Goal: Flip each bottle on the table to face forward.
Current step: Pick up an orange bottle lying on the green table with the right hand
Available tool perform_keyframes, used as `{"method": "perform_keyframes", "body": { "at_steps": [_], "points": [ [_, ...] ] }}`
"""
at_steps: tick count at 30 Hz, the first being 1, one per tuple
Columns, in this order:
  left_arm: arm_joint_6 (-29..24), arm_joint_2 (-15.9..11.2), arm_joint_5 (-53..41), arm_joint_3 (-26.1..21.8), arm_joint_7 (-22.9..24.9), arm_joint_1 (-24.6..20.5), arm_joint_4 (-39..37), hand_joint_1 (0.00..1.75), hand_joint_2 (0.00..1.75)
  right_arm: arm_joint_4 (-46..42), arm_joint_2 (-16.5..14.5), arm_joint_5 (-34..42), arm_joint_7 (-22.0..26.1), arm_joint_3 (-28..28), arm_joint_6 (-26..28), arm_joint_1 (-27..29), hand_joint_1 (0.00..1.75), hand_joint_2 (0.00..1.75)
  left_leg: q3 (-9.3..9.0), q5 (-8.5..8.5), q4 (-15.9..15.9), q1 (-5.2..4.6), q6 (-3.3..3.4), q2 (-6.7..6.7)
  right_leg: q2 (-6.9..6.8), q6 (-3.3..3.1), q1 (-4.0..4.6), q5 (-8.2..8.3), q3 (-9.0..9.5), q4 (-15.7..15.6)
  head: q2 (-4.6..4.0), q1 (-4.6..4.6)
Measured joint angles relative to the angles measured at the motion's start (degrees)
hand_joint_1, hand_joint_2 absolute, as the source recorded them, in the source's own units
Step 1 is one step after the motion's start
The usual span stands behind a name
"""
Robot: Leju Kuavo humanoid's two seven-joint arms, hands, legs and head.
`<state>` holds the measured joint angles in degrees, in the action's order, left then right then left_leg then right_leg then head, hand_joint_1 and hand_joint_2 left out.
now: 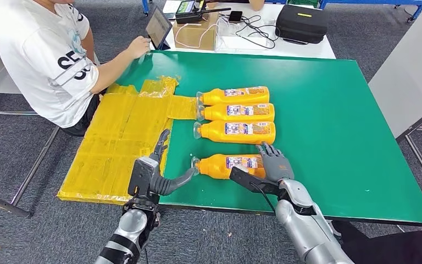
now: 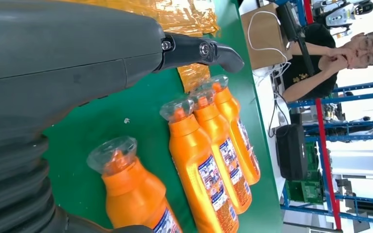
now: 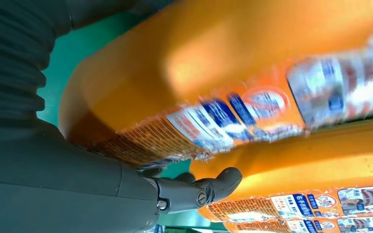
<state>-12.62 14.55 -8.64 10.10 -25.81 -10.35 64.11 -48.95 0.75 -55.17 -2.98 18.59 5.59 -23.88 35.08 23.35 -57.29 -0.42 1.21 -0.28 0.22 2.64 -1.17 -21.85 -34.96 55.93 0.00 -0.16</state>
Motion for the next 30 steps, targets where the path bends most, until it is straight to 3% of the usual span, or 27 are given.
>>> {"method": "perform_keyframes", "body": {
  "at_steps": [12, 26, 30],
  "points": [
    [-1.80, -1.25, -1.08, -0.33, -0.52, -2.25, -2.22, 0.00, 1.75, -0.67, 0.27, 9.63, 4.26, 0.44, -2.80, -0.38, 1.75, 1.75, -0.15, -0.01, 0.00, 0.01, 0.00, 0.01, 0.01, 0.01, 0.01, 0.02, 0.13, 0.01, 0.00, -0.01],
    [-1.98, -1.53, -1.49, -0.43, -0.62, -2.61, -2.60, 0.00, 1.75, -0.92, 0.36, 11.25, 5.03, 0.44, -3.52, -0.37, 1.75, 1.75, -0.14, -0.01, 0.00, 0.00, 0.00, 0.02, 0.01, 0.00, 0.01, 0.02, 0.13, 0.00, 0.01, 0.01],
    [-2.37, -2.01, -1.85, -0.72, -1.35, -3.77, -3.79, 0.00, 1.75, -2.65, 0.16, 20.70, 9.07, 0.13, -5.33, 0.63, 1.75, 1.75, -0.06, -0.03, -0.01, 0.00, 0.01, 0.00, 0.00, 0.01, 0.01, 0.02, 0.09, 0.01, 0.01, -0.01]
  ]
}}
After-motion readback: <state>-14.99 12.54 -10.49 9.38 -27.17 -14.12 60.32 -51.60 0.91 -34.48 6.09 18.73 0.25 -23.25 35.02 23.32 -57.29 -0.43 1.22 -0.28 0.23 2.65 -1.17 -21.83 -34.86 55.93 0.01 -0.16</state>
